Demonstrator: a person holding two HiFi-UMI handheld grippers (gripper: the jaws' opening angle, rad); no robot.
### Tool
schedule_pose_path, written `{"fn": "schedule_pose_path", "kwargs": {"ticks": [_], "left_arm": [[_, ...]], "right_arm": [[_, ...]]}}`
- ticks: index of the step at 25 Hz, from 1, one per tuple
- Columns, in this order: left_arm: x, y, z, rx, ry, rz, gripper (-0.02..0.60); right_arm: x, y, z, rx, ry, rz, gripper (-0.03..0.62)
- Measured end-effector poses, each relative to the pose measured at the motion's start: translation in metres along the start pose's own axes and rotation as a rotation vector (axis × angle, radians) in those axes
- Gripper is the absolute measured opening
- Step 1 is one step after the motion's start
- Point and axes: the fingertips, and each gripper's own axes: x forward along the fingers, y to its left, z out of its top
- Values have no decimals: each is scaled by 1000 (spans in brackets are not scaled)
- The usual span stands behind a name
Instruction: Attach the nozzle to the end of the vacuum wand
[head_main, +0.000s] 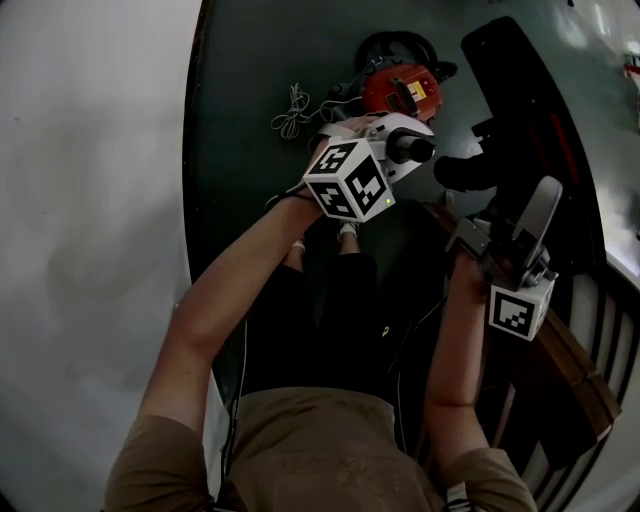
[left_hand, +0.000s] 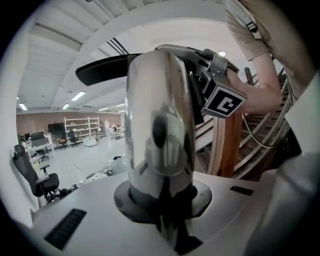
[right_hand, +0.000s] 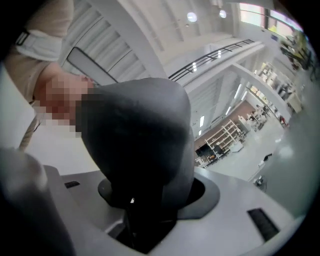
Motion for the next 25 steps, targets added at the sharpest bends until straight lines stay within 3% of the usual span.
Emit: {"fn": "schedule_pose_path", "kwargs": {"ticks": [5,10,14,22,25], "left_arm": [[10,3,-4,17,-14,-4,43],[32,-13,2,34,5,11,38],[36,-17,4,39,10,18,38],[35,-18,3,44,14,7,37],[36,-23,1,53,18,-7,38]], "right_arm": [[1,10,11,67,-84,3,218],[7,29,15,-29,-91,96,218],[8,36,19,-87,-105,117,217],[7,37,16,-71,-98,170,216],[4,27,14,-42,-87,145,216]]}}
